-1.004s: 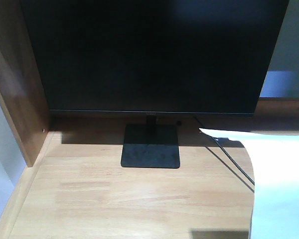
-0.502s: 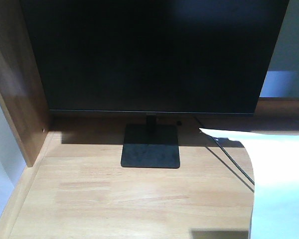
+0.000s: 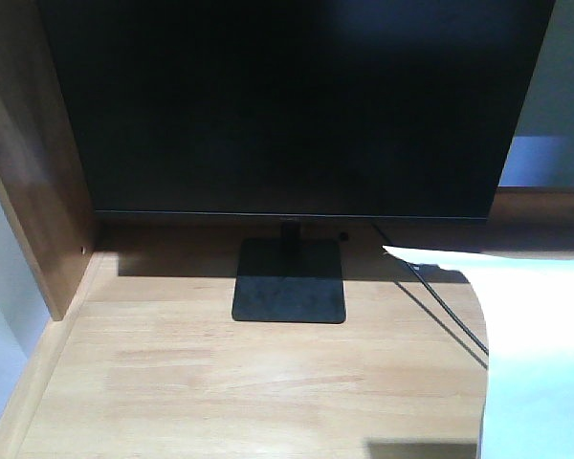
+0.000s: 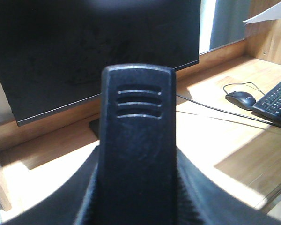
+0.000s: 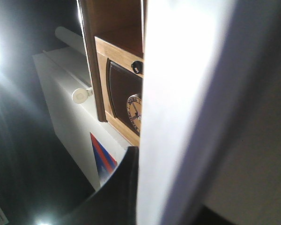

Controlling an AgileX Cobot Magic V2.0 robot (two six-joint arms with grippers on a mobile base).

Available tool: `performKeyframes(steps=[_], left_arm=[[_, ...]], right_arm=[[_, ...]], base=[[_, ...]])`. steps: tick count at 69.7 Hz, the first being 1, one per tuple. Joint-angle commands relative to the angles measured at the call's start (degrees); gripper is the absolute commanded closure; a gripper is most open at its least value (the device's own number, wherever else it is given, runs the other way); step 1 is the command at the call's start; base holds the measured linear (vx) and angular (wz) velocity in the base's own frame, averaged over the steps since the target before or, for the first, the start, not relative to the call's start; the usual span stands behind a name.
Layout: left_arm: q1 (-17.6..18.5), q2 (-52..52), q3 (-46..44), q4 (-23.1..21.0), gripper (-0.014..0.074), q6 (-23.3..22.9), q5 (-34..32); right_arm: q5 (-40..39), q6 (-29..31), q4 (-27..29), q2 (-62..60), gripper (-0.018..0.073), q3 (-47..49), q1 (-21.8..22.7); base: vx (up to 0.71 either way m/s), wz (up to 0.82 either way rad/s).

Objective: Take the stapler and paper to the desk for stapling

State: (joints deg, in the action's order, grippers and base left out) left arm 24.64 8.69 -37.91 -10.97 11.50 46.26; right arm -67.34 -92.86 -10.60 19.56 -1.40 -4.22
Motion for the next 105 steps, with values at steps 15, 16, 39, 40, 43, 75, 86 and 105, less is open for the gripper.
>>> performKeyframes(steps=[15,16,39,40,43,75,86,105], left_arm=[[0.0,8.8,-1.5,-0.6,0.0603,-0.1,-15.3],[0.0,10.0,-1.5,-0.6,0.0603,0.0,-16.0],[0.0,29.9,-1.6,-4.5,0.0603,5.3,-28.9],[0.0,30.8,-1.6,-5.3,0.0603,6.3,-29.0],[0.0,33.3,-1.6,-7.7,0.0603,9.9,-29.3],[-3.1,53.4,-1.6,-38.3,0.0603,64.3,-24.8],[-8.2,59.2,-1.6,-44.7,0.0603,77.5,-16.7],[-14.2,68.7,-2.0,-54.6,0.0603,96.6,-6.6]], right_arm=[[-6.9,0.9,-0.1,0.4,0.0564,1.1,0.3],[-6.9,0.9,-0.1,0.4,0.0564,1.1,0.3],[-6.9,0.9,-0.1,0.4,0.0564,1.1,0.3],[-6.9,0.9,-0.1,0.4,0.0564,1.1,0.3],[-6.9,0.9,-0.1,0.4,0.0564,1.1,0.3],[-6.9,0.9,-0.1,0.4,0.0564,1.1,0.3],[-6.9,0.9,-0.1,0.4,0.0564,1.1,0.3],[-6.9,0.9,-0.1,0.4,0.0564,1.1,0.3]], base=[[0.0,0.0],[0.0,0.0],[0.0,0.0],[0.0,0.0],[0.0,0.0],[0.0,0.0],[0.0,0.0],[0.0,0.0]])
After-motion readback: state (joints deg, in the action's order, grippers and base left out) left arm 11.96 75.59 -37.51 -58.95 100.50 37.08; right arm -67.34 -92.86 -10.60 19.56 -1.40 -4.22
